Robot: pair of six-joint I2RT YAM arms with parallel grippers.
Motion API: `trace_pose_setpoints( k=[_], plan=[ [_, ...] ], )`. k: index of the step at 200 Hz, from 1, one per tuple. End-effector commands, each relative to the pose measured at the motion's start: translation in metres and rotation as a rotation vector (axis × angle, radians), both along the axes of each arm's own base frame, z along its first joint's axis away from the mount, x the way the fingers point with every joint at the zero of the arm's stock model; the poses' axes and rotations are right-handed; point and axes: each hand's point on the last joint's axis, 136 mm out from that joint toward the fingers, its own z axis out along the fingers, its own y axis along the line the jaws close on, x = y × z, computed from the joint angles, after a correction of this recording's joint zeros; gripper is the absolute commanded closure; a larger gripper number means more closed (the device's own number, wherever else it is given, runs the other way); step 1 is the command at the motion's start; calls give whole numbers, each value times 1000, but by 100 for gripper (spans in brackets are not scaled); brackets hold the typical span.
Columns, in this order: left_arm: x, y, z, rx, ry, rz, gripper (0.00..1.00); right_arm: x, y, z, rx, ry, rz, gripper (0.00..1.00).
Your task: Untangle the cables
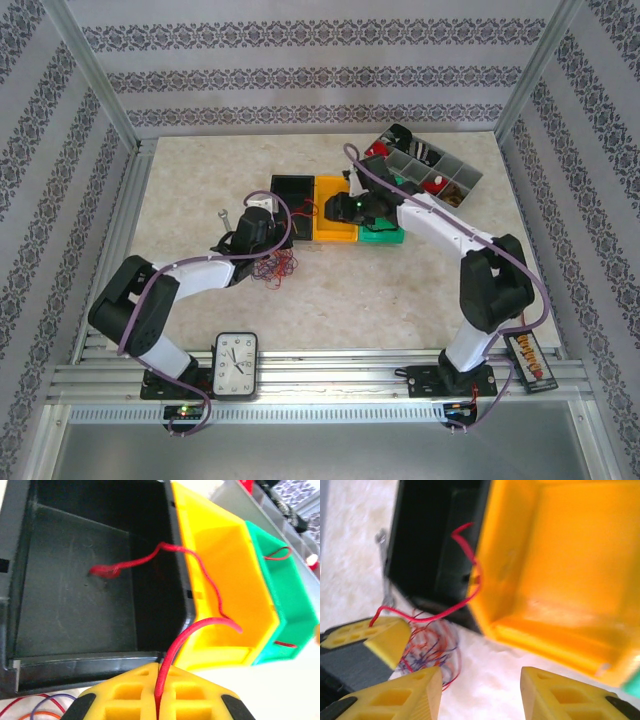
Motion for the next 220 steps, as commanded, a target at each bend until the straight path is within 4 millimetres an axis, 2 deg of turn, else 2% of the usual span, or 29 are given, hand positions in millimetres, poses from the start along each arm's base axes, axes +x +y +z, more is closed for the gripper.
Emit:
trace_pose_setpoints(
  k=[1, 23, 67, 104, 129, 164, 200, 220],
  plan=[
    [-10, -19, 33, -32, -102, -123, 100, -10, 25, 15, 85, -32, 89, 51],
    [-19, -25, 47, -31, -120, -187, 100, -7, 37, 23, 103, -49, 109, 50],
    [-41, -33, 74, -52, -142, -299, 100, 8, 51, 56, 161, -118, 138, 51],
    [-46, -36, 101, -92, -188, -328, 100, 13, 57, 75, 216, -143, 176, 51],
    [-40, -38, 117, -111, -220, -324, 100, 10, 59, 82, 273, -118, 202, 51],
    [-23, -31, 134, -188, -257, -257, 100, -1, 48, 89, 333, -92, 219, 53],
    [-6, -26, 138, -247, -267, -208, 100, -10, 28, 97, 402, -89, 189, 54],
    [-1, -30, 142, -283, -274, -209, 100, -14, 25, 98, 435, -87, 183, 54]
  ],
)
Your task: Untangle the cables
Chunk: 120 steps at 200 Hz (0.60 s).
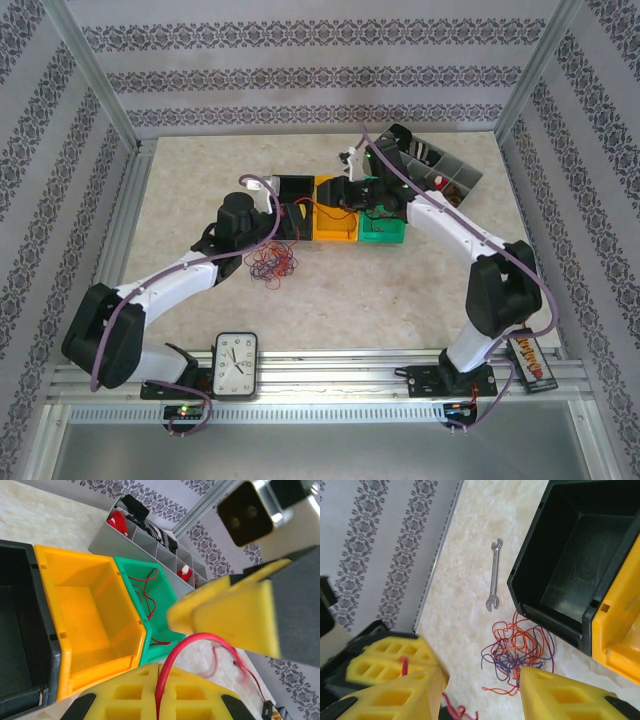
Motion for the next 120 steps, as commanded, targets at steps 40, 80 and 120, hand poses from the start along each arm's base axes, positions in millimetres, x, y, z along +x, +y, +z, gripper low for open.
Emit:
trace_pose_setpoints(
  k=[40, 80, 120],
  plan=[
    [29, -1, 34, -164, -58, 56, 100, -18, 4, 21, 123, -2, 43, 55],
    [42, 4, 33, -211, -48, 119, 100, -25, 5, 15, 125, 12, 45, 55],
    [50, -5, 37, -254, -40, 96, 100, -30, 15, 8, 100, 10, 64, 54]
  ],
)
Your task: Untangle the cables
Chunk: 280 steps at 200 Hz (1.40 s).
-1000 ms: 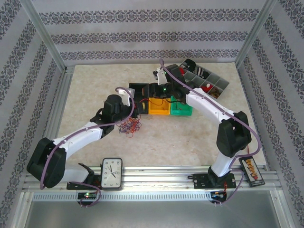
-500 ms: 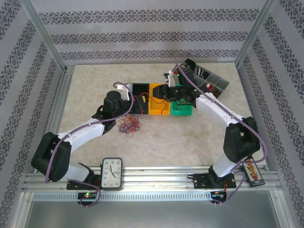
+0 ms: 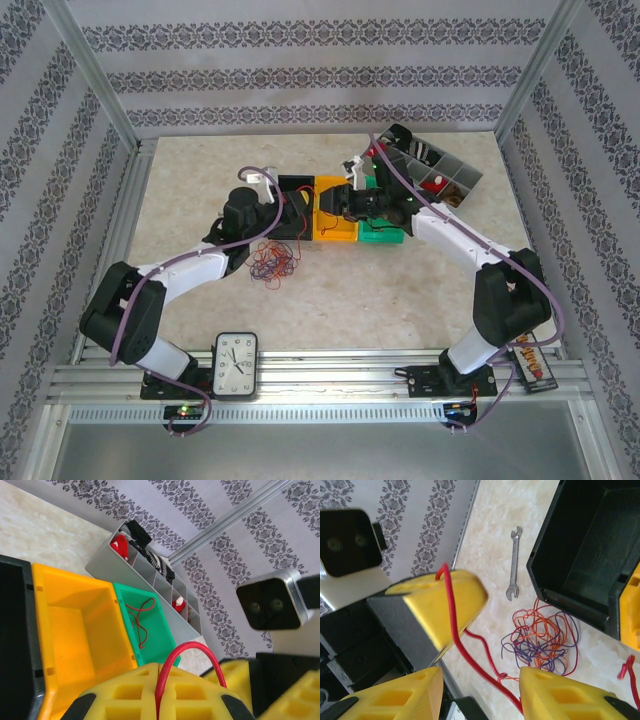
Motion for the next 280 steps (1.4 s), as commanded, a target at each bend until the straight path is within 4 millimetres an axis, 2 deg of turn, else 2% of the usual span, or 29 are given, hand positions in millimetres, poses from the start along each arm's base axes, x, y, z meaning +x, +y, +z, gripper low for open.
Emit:
trace_pose_setpoints(
  k=[1, 35, 78, 125, 164, 200, 236, 280],
  plan=[
    [14, -1, 35, -94, -77, 18, 100, -8, 9, 11, 14, -35, 31, 54],
    [18, -4, 36, -124, -71, 19, 100, -9, 19, 10, -13, -55, 57, 53],
    [22, -6, 48, -193, -69, 21, 100, -7, 27, -5, -87, -60, 61, 53],
    [24, -6, 67, -259, -92, 21, 100, 3, 15, -23, -176, -63, -9, 53],
    [26, -4, 84, -285, -120, 26, 100, -2, 13, -30, -201, -52, 0, 54],
    [31, -1, 94, -307, -132, 33, 100, -1, 2, -24, -205, -75, -26, 54],
    [33, -3, 96, -315, -129, 18, 100, 5, -19, -19, -199, -78, -73, 54],
    [32, -7, 84, -287, -109, 7, 100, 8, -9, -1, -119, -95, -63, 54]
  ],
)
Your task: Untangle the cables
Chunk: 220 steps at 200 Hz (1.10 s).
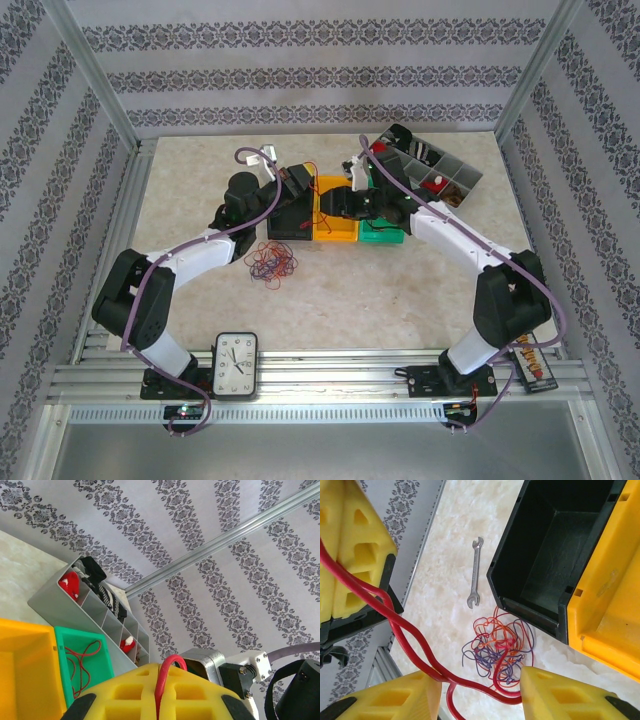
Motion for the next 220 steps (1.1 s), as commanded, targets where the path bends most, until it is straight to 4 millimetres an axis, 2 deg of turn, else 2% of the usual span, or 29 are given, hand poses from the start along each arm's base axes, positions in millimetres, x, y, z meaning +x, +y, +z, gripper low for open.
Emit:
trace_pose_setpoints(
  k=[1, 75, 111, 153, 193, 214, 220],
  plan=[
    [2, 2, 27, -41, -81, -3, 100, -3, 4, 12, 45, -10, 10, 54],
    [-2, -7, 14, -56, -52, -17, 100, 10, 32, 18, 90, -13, 24, 56],
    [-3, -5, 8, -66, -43, -8, 100, 18, 30, 17, 97, -18, -22, 68],
    [-3, -4, 1, -59, -30, 0, 100, 26, 1, 15, 84, -40, -135, 89],
    [2, 0, -11, -41, -18, 25, 100, 35, -44, 11, 61, -34, -280, 99],
    [4, 0, -15, -28, -20, 24, 100, 40, -67, 8, 60, -16, -356, 100],
    [4, -1, -15, -27, -22, 21, 92, 41, -72, 8, 60, -16, -371, 100]
  ],
)
